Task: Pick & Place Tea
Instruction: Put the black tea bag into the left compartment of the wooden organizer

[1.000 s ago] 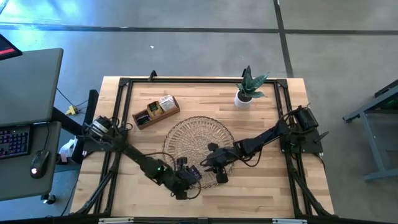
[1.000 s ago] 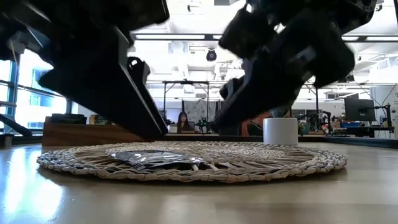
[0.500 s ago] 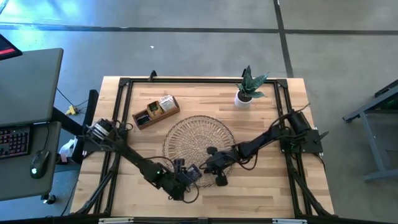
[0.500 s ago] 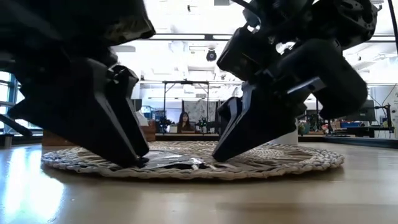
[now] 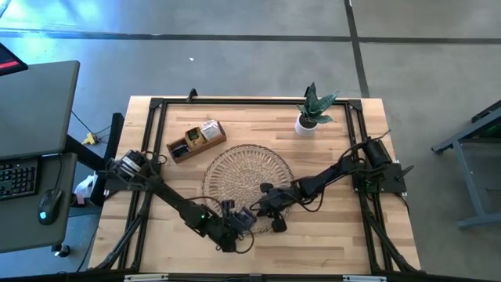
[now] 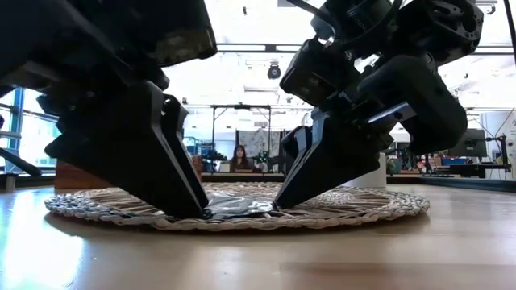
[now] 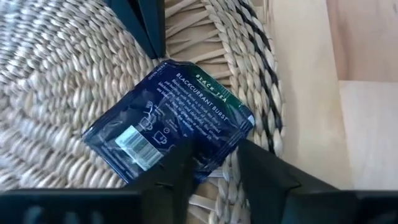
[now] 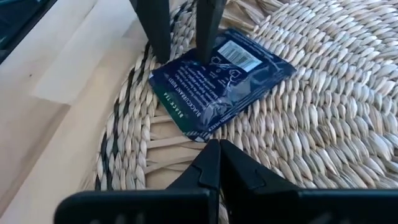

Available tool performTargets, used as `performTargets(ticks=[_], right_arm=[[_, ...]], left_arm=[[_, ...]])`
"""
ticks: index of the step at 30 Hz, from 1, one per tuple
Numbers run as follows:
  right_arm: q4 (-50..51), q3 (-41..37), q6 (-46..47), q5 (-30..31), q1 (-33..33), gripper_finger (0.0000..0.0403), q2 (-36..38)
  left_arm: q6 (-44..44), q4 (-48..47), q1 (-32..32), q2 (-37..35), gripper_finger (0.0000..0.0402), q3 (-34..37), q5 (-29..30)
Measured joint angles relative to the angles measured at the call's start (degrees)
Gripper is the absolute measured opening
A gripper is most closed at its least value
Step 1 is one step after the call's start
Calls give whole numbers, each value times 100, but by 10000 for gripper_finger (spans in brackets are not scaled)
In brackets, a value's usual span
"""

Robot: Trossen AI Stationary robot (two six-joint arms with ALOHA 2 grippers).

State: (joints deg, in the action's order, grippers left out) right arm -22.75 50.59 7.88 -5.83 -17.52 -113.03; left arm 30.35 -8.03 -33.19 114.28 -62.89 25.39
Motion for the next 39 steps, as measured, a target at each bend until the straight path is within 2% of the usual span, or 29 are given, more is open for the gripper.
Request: performTargets(ticks=[3, 7, 10, 17, 22, 33, 39], right_arm=[[-121, -6, -25, -159, -2, 1, -13], [-498, -24, -113, -673, -18, 2, -42], [-719, -19, -181, -830, -22, 2, -37], [-814, -17, -192, -721, -17, 2, -37], [-850, -15, -196, -393, -24, 2, -27], [-1400, -8, -345, 3, -17, 2, -20], [-1350, -6, -343, 133, -11, 2, -17]], left_arm=[[-5, 144, 119, 13, 80, 5, -136], [-13, 371, 271, 26, 28, 19, -86], [-11, 498, 315, 12, 5, 22, -2], [-7, 455, 298, -120, 8, 5, 45], [-11, 240, 298, -136, 8, -288, -85], [300, -1378, 282, -142, 9, -1230, 81], [992, -1836, 285, -151, 9, -1414, 103]])
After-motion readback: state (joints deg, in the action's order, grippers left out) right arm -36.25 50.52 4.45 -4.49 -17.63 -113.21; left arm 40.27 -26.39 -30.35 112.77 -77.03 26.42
